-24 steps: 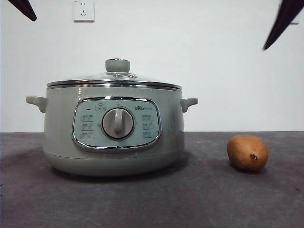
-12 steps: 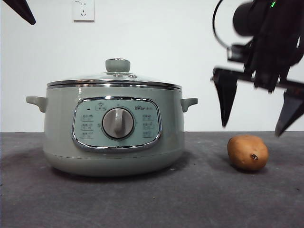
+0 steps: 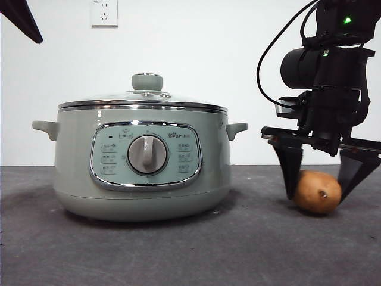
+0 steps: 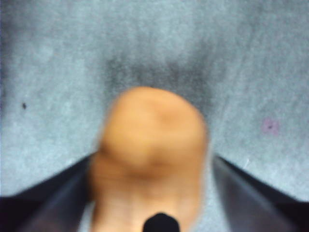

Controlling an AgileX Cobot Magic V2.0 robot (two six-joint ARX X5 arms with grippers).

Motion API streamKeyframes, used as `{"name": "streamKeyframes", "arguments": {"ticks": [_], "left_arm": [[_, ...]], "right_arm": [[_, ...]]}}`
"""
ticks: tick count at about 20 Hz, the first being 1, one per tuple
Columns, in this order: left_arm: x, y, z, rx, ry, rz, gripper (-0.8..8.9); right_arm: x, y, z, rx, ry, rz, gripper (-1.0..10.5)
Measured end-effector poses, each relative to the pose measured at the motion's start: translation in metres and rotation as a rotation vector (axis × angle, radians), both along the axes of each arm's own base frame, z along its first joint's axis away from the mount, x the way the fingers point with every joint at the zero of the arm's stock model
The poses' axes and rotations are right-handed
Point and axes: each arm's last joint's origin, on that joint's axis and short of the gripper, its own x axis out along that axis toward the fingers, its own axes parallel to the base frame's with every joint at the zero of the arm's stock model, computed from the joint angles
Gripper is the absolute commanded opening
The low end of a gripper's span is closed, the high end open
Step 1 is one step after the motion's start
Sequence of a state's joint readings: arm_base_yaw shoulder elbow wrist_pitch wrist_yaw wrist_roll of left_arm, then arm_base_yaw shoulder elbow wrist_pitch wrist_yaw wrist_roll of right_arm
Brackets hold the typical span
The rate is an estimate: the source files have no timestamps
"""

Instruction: Pick up the potato,open the lid,put the potato in the pot,close the lid

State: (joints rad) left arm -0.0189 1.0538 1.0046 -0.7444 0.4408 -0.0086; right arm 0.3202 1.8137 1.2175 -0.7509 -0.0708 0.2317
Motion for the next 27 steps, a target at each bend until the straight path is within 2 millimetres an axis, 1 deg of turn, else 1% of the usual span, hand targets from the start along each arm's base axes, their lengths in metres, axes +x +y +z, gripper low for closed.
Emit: {"name": "streamKeyframes", "arguments": {"ticks": [2, 4, 7, 10, 13, 15, 18, 21, 25, 26, 27], "left_arm": [[0.007, -0.009, -0.002, 0.002, 0.002, -0.038, 5.96], [0.017, -0.025, 0.002, 0.020, 0.011, -0.092, 5.96], [0.034, -0.054, 0.015, 0.064, -0.011, -0.157, 5.96], [0.054, -0.088, 0.028, 0.112, -0.039, -0.207, 5.96], [0.076, -0.117, 0.029, 0.141, -0.038, -0.247, 5.96], [0.089, -0.131, 0.025, 0.155, -0.028, -0.260, 5.96], [0.102, -0.144, 0.015, 0.187, -0.013, -0.259, 5.96], [0.105, -0.151, 0.009, 0.204, -0.015, -0.259, 5.95], [0.104, -0.164, 0.002, 0.264, -0.015, -0.246, 5.92], [0.103, -0.167, 0.000, 0.279, -0.014, -0.243, 5.60], [0.102, -0.169, 0.000, 0.294, -0.017, -0.235, 4.49]], "right_arm": [[-0.001, 0.000, 0.001, -0.006, 0.005, 0.019, -0.1], [-0.006, -0.002, 0.009, -0.009, 0.004, 0.033, 0.0], [-0.020, -0.007, 0.040, 0.004, -0.045, 0.044, 0.0], [-0.043, -0.014, 0.073, 0.009, -0.083, 0.068, 0.0], [-0.071, -0.024, 0.103, 0.011, -0.112, 0.090, 0.0], [-0.089, -0.030, 0.119, 0.016, -0.135, 0.095, 0.0], [-0.114, -0.038, 0.139, 0.027, -0.179, 0.097, 0.0], [-0.133, -0.044, 0.151, 0.034, -0.204, 0.096, 0.0], [-0.147, -0.049, 0.160, 0.045, -0.242, 0.096, 0.0], [-0.148, -0.049, 0.161, 0.045, -0.244, 0.096, 0.0], [-0.148, -0.049, 0.161, 0.045, -0.243, 0.096, 0.0]]}}
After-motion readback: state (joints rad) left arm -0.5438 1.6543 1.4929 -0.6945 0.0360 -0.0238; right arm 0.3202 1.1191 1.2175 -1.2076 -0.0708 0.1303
